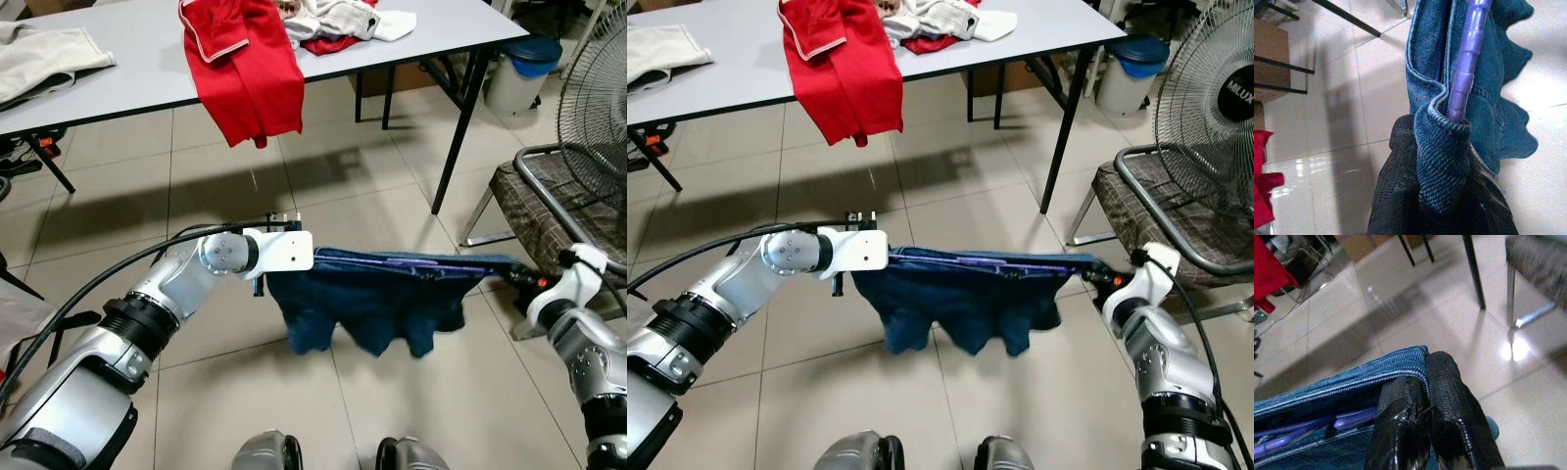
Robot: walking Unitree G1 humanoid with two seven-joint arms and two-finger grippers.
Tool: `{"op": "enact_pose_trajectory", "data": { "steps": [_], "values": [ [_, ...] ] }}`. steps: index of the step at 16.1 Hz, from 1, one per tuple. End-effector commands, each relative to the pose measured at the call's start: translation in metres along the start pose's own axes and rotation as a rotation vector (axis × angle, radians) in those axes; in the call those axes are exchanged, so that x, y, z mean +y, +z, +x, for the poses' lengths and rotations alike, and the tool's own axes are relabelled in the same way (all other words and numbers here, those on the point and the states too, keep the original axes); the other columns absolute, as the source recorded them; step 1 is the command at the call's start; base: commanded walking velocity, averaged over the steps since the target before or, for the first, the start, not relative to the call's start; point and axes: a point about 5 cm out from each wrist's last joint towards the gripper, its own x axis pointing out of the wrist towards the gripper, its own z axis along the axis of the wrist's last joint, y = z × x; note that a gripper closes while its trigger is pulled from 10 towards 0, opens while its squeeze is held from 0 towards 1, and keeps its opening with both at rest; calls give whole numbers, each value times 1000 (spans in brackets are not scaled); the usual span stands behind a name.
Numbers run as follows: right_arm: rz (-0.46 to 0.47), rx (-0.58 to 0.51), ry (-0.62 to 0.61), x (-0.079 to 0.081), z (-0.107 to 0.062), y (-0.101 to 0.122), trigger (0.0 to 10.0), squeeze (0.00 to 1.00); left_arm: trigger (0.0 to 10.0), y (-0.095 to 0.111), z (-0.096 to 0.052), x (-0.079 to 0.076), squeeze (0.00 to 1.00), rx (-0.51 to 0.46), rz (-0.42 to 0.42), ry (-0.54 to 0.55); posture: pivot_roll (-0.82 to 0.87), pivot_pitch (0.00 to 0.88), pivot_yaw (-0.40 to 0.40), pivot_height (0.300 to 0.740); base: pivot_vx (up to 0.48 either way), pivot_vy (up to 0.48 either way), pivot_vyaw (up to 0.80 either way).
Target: Hang hanger
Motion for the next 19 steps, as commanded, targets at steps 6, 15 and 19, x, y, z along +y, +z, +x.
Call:
{"op": "enact_pose_trajectory", "data": {
  "steps": [6, 15, 19],
  "values": [
    [-267, -381, -41, 27, -28, 32, 0, 0, 0, -64, -26, -9, 0, 231, -294, 167, 4, 166, 106, 740, 0, 0, 0],
    [336, -200, 184, -33, -47, 11, 0, 0, 0, -66, -40, 3, 0, 203, -251, 150, 0, 159, 103, 740, 0, 0, 0],
    [371, -214, 108, -59, -52, 17, 0, 0, 0, -73, -48, 5, 0, 248, -197, 164, 1, 162, 94, 740, 0, 0, 0]
  ]
}}
